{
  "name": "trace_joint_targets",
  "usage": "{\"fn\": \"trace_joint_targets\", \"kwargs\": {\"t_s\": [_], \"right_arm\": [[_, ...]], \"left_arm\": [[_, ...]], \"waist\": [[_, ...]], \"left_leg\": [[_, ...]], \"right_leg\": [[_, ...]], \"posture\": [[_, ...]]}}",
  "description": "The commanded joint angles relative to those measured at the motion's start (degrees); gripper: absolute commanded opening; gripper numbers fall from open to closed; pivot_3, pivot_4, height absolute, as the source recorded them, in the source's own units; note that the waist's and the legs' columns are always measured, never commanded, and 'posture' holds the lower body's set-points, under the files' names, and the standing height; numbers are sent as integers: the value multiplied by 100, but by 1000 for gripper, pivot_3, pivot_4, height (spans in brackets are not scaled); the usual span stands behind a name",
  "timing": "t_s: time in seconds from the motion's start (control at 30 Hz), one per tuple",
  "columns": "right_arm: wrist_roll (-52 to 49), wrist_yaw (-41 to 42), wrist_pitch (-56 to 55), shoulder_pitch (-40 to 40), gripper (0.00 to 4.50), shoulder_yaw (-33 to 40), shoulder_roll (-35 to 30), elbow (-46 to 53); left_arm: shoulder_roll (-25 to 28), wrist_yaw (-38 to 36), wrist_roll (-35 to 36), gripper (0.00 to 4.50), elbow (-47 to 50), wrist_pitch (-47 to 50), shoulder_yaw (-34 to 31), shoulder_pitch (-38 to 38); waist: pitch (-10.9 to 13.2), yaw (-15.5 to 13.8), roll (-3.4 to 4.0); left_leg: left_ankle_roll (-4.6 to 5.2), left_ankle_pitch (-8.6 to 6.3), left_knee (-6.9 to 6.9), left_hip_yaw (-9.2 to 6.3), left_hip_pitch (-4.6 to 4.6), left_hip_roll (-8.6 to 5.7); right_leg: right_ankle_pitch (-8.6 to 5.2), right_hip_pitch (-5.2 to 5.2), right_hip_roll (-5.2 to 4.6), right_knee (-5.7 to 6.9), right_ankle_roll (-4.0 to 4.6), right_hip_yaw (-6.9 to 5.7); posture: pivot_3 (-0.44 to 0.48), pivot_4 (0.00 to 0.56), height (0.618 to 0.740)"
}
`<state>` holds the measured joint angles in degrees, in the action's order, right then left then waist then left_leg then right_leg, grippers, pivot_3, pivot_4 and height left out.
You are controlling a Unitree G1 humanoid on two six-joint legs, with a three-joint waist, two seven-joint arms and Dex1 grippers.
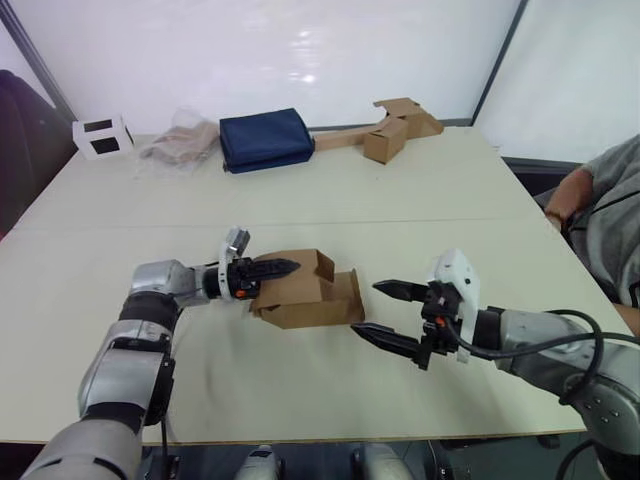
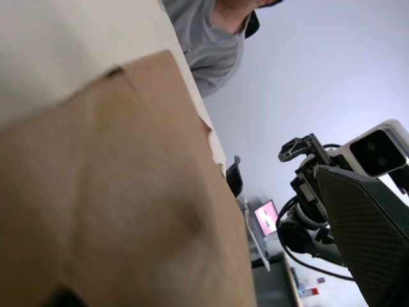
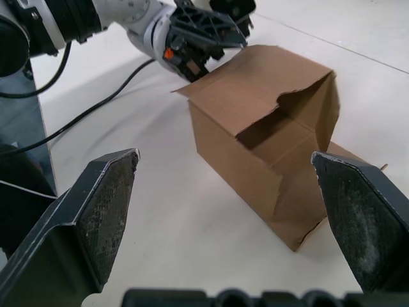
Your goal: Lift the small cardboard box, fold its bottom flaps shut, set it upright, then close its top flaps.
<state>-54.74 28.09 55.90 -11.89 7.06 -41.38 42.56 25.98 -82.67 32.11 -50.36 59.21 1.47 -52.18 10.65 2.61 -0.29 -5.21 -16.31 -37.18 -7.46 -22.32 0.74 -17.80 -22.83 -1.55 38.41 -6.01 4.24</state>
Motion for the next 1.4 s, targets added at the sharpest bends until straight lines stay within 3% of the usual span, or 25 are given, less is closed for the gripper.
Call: {"fn": "trace_joint_targets", "kwargs": {"t_s": [0.03,0.3,0.57,0.77,0.9,1.03,1.17,1.4], "right_arm": [[-45,-68,-148,72,4500,-18,95,160],[8,-94,-264,177,4500,-61,81,122],[90,-179,-524,135,4500,60,276,-21],[407,-1129,-1501,-744,4500,703,1388,-1030],[660,-1295,-1826,-1345,3373,654,1707,-1453],[850,-1427,-2114,-1911,1916,616,1981,-1880],[941,-1400,-2203,-2278,147,453,2211,-2090],[1171,-1116,-2192,-2413,14,-134,2381,-2195]], "left_arm": [[11,-179,33,3098,224,120,-66,-126],[71,-193,97,122,709,478,-70,16],[235,18,239,49,1586,391,-309,16],[500,226,58,49,2675,-456,-334,-563],[633,120,-97,0,2645,-1095,-231,-894],[708,-26,-347,0,2563,-1763,-93,-1201],[692,-99,-369,0,2528,-2014,-73,-1383],[658,-119,-302,0,2581,-2097,-128,-1461]], "waist": [[0,-2,0],[0,-3,0],[0,-5,0],[1,-8,-1],[-1,-3,5],[0,6,5],[0,24,5],[0,103,6]], "left_leg": [[0,0,0,0,0,0],[0,0,-1,-1,0,0],[0,0,0,-2,0,1],[-4,2,-2,-1,-1,1],[-19,11,8,0,-1,2],[-34,19,7,2,-1,1],[-34,19,10,2,-6,1],[-33,19,9,0,-7,1]], "right_leg": [[0,0,0,0,0,0],[0,1,0,0,0,0],[0,1,0,0,0,0],[0,-1,-2,4,0,1],[0,-5,-2,0,0,1],[0,-6,-1,5,0,1],[0,-18,0,10,1,2],[0,-18,0,13,1,2]], "posture": [[0,150,740],[0,150,740],[0,150,740],[0,150,740],[0,150,740],[0,150,740],[0,150,740],[0,150,740]]}}
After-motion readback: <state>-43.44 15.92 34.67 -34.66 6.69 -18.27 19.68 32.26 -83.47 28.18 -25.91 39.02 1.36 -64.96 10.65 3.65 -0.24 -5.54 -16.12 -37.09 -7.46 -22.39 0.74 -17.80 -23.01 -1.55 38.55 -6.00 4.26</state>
